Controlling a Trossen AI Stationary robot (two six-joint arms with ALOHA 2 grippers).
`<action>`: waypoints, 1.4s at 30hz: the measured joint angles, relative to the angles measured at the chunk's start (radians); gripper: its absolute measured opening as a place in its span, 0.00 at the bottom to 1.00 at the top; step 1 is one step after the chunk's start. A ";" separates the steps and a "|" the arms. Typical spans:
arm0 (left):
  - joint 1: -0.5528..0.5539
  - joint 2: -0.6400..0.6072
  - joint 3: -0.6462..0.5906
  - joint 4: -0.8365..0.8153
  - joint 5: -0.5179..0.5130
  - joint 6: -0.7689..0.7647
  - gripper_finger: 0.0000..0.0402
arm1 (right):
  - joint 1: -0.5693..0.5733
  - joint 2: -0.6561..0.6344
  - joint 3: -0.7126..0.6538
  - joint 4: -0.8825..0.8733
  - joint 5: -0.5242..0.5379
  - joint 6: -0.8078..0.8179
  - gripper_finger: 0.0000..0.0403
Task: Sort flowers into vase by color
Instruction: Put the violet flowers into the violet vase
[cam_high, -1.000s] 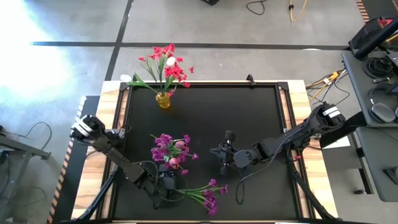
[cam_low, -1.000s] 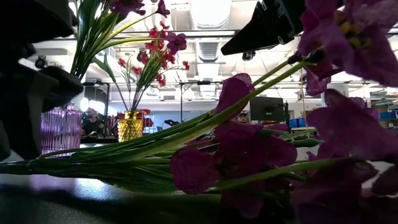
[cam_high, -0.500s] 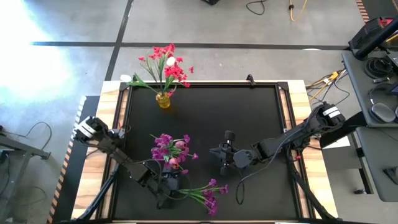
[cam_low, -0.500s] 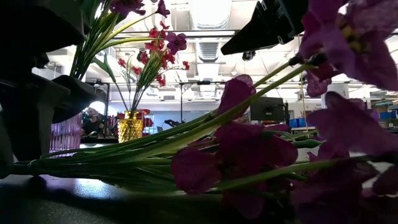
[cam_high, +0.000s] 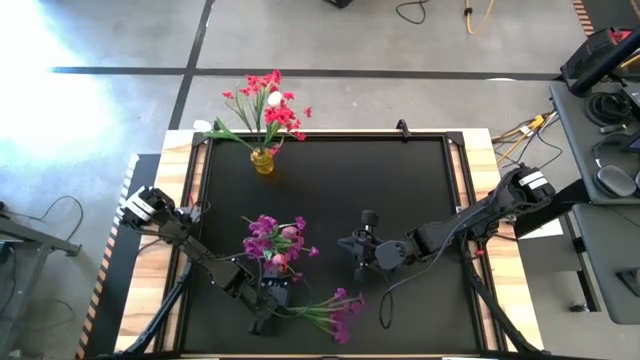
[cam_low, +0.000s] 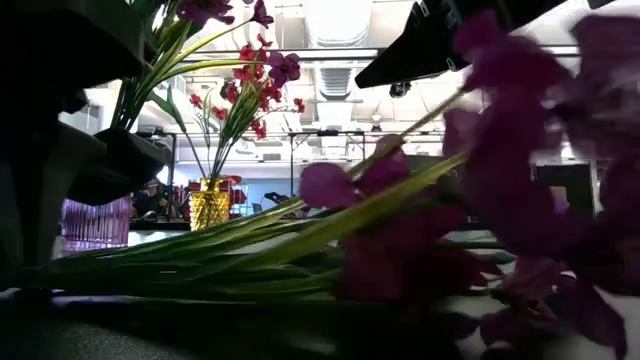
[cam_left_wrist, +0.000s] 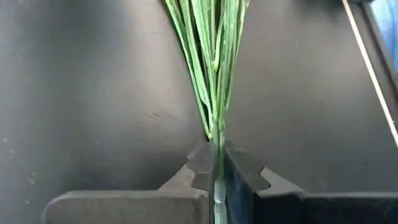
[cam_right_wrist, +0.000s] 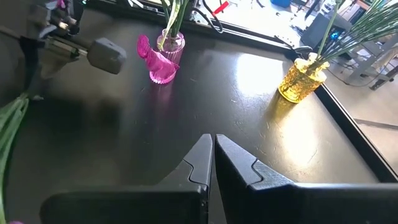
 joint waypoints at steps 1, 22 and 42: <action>-0.005 -0.003 0.000 -0.001 0.000 0.001 0.01 | 0.000 0.000 0.000 0.000 0.000 0.000 0.03; -0.344 -0.451 -0.051 -0.063 -0.489 0.013 0.00 | 0.000 0.000 0.000 -0.001 0.000 -0.002 0.03; -0.636 -0.698 -0.225 -0.056 -1.476 0.130 0.00 | 0.000 0.000 0.000 -0.001 -0.001 0.006 0.03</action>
